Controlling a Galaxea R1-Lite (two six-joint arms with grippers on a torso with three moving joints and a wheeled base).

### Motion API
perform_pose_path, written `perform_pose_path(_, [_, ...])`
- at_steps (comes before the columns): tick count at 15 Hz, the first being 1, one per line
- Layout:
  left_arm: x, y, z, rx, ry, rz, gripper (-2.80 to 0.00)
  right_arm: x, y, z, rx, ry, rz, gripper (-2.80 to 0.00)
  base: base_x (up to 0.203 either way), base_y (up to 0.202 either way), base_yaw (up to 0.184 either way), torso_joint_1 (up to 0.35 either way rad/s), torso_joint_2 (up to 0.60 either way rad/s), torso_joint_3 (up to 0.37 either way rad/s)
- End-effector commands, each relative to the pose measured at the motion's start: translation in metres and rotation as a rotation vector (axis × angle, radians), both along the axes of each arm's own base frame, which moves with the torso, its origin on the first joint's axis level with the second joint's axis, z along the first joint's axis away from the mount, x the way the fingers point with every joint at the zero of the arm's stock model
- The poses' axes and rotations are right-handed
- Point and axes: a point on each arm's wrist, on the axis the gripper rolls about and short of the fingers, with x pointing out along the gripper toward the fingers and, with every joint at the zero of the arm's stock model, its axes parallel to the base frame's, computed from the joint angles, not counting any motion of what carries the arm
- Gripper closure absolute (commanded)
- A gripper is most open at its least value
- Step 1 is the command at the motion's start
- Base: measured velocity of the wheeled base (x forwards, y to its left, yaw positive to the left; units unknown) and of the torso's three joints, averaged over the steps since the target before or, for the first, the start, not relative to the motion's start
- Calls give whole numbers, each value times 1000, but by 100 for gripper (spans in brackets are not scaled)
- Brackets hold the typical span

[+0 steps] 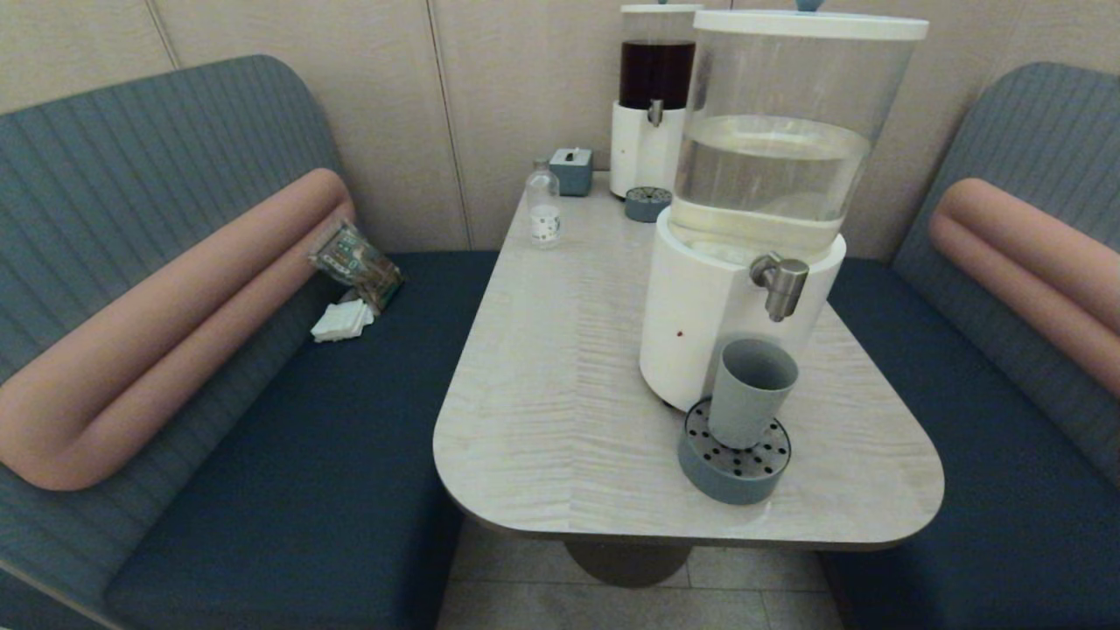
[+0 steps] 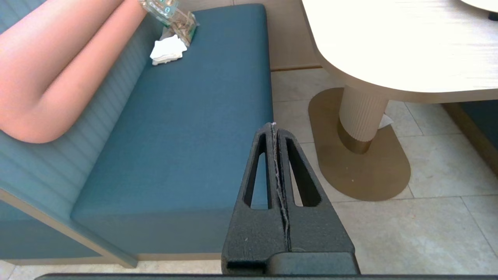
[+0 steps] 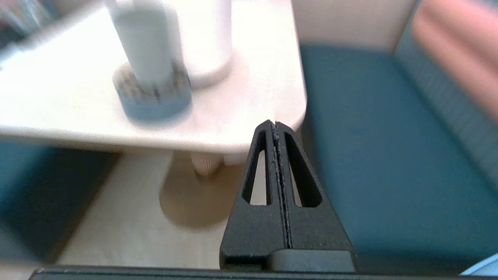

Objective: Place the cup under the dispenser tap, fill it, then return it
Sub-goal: Turn on the faucet

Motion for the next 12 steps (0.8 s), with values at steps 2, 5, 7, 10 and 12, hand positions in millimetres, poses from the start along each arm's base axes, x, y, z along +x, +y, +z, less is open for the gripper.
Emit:
perform_pose_path(2, [0, 0, 0, 1, 2, 0, 0, -22, 0, 61, 25, -49, 9, 0, 0, 0, 0, 0, 0, 0])
perform_pose_path(5, [0, 0, 0, 1, 2, 0, 0, 13, 0, 125, 92, 70, 19, 0, 0, 0, 0, 0, 0, 0])
perform_pose_path(7, [0, 0, 0, 1, 2, 0, 0, 51, 0, 157, 120, 163, 32, 0, 0, 0, 0, 0, 0, 0])
perform_pose_path(10, [0, 0, 0, 1, 2, 1, 0, 117, 2, 194, 143, 300, 76, 0, 0, 0, 0, 0, 0, 0])
perform_pose_path(12, [0, 0, 0, 1, 2, 0, 0, 157, 7, 214, 146, 406, 127, 0, 0, 0, 0, 0, 0, 0])
